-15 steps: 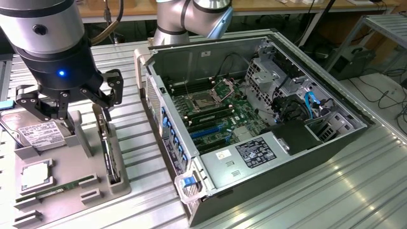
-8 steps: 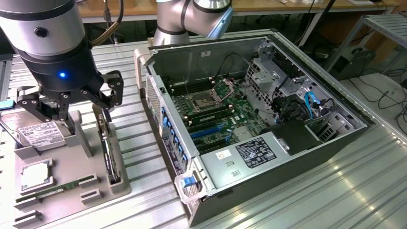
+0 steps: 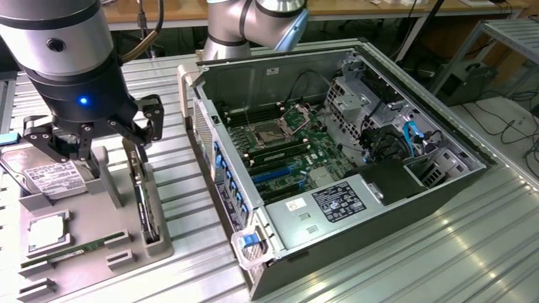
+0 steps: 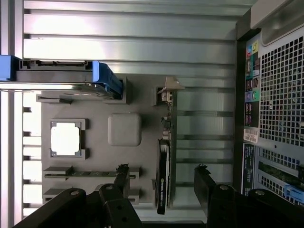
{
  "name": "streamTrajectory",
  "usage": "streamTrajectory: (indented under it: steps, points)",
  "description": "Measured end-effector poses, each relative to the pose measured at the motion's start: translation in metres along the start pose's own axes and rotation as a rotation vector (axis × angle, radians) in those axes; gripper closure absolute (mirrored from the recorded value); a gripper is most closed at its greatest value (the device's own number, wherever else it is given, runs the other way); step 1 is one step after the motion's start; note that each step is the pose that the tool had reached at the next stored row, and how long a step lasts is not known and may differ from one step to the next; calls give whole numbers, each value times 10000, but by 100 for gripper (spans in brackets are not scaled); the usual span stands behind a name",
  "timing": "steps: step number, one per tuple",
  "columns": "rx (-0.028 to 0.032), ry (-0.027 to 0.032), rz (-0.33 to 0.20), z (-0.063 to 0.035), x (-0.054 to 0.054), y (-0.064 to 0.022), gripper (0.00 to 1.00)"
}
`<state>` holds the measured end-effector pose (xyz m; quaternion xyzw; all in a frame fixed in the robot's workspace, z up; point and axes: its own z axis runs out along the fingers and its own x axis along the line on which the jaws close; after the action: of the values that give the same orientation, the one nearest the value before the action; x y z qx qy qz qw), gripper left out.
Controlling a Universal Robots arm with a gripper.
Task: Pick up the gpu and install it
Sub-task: 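Pick up the gpu and move the gpu toward the slot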
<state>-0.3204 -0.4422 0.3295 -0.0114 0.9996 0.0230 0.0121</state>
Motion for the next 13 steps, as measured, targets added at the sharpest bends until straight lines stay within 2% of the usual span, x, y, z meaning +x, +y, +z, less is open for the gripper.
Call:
streamTrajectory:
  steps: [13]
  points:
    - [1, -4, 0, 68, 2, -3, 34]
